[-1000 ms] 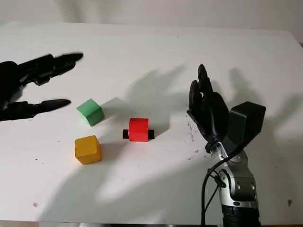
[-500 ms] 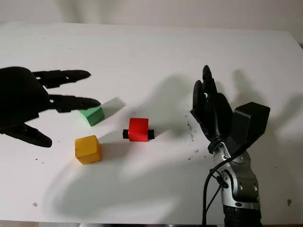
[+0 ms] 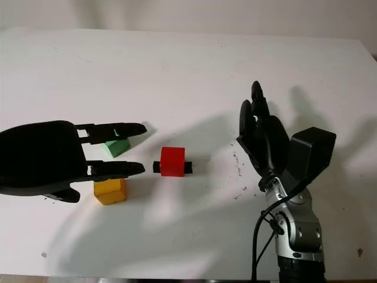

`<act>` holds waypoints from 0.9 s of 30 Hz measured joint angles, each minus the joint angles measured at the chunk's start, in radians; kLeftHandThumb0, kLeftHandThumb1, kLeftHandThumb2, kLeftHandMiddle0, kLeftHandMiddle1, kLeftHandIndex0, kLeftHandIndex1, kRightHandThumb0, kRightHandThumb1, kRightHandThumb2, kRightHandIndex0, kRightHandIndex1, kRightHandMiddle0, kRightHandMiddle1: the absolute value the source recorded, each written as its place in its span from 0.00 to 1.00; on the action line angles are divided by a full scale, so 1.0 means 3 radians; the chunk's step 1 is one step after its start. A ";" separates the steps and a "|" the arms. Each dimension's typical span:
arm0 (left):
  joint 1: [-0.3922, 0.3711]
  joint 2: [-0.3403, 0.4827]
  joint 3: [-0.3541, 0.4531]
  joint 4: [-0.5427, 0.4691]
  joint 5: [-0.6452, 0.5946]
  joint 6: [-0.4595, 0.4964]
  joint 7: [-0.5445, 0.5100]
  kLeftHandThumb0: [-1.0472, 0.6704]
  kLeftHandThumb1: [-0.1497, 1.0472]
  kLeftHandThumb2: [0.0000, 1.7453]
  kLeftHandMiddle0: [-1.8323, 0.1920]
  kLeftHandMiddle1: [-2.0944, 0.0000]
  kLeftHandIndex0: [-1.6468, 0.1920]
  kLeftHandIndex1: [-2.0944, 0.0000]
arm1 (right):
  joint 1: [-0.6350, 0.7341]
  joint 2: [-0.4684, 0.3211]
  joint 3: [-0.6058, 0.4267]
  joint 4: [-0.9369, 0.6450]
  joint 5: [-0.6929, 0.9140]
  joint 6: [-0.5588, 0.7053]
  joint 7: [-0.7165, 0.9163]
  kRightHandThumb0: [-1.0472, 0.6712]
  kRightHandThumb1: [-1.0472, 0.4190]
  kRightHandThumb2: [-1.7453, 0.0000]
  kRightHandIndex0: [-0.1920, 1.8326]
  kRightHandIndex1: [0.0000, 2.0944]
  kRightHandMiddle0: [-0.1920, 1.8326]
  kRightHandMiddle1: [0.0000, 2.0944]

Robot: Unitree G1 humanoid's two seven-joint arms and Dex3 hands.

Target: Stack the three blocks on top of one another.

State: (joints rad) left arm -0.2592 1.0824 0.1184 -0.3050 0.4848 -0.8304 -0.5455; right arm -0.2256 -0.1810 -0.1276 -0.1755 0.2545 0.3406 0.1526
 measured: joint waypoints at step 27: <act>-0.0281 -0.0155 -0.0343 0.0499 0.0852 -0.0294 0.0498 0.37 0.87 0.03 0.90 0.97 0.58 0.95 | 0.0039 -0.0002 -0.0044 -0.0066 0.0077 0.0089 0.0060 0.23 0.00 0.59 0.00 0.00 0.00 0.00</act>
State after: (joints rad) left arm -0.3435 1.0359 0.0156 -0.1554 0.7403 -0.9186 -0.3959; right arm -0.2137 -0.1815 -0.1409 -0.1952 0.2775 0.3674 0.1706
